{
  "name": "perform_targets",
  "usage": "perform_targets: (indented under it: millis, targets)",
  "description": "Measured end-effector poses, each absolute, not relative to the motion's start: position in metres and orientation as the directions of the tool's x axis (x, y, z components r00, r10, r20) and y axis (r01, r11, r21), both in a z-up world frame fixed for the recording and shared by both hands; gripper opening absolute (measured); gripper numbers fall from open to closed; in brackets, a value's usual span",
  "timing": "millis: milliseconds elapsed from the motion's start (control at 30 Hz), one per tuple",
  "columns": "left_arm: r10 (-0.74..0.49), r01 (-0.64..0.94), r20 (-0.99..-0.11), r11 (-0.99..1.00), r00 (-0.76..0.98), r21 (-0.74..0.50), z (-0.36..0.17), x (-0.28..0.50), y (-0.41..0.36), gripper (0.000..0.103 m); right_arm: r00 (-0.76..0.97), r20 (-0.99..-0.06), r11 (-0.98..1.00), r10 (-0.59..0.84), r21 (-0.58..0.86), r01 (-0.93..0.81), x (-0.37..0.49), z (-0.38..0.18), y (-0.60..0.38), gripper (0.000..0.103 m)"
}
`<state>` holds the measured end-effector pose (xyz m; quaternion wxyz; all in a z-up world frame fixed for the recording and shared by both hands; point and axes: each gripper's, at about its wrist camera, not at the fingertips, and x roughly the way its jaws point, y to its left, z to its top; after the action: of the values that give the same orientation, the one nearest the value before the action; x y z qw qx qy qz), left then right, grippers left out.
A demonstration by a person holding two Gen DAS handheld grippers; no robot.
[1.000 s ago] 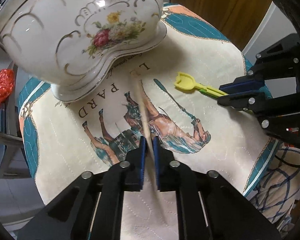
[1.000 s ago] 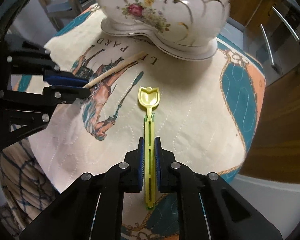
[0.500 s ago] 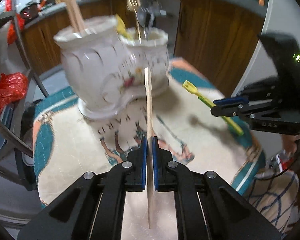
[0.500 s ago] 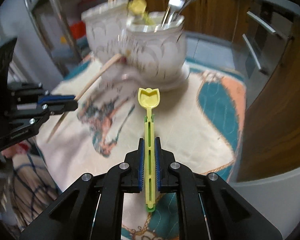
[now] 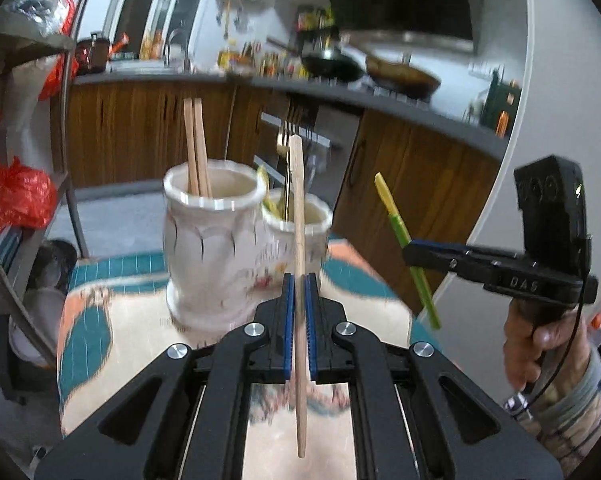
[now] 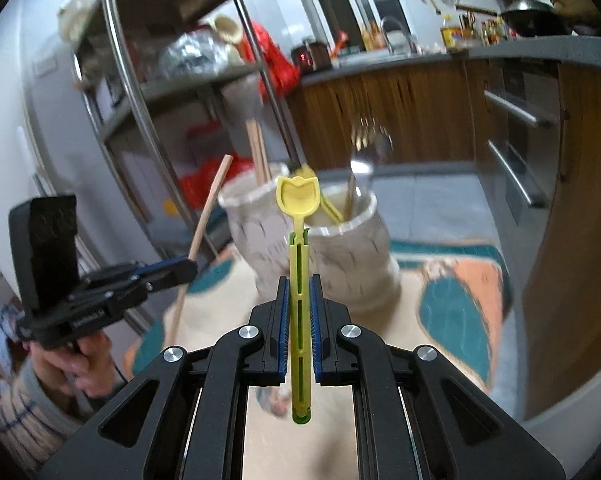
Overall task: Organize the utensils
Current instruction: 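Drop the yellow spoon into the small pot while the left tool drops its chopstick in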
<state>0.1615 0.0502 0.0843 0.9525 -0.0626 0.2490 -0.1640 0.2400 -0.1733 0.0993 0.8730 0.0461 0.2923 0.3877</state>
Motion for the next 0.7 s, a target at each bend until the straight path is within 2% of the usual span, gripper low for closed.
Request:
perform_targets:
  millis: [100,200,400,700]
  targets:
    - [-0.337,0.282,-0.357,0.939,0.871,-0.198,0.095,0.163,0.055,0.005,0.550,-0.421,0.685,0.722,0.323,-0.653,0.243,0.104,-0.172,0.010]
    - [-0.330,0.275,-0.315,0.939,0.890,-0.206,0.104,0.169,0.059,0.005,0.572,-0.368,0.679,0.733,0.339,-0.652,0.248,0.103,-0.169,0.010]
    - [-0.298,0.245,-0.173,0.930,0.939,-0.272,0.119,0.184,0.073,0.005,0.603,-0.324,0.684,0.729,0.359,-0.635,0.269,0.100,-0.166,0.010]
    - [-0.242,0.217,-0.053,0.931,0.969,-0.293,0.138,0.206,0.081,0.005,0.632,-0.230,0.667,0.740,0.363,-0.650,0.295,0.116,-0.150,0.010]
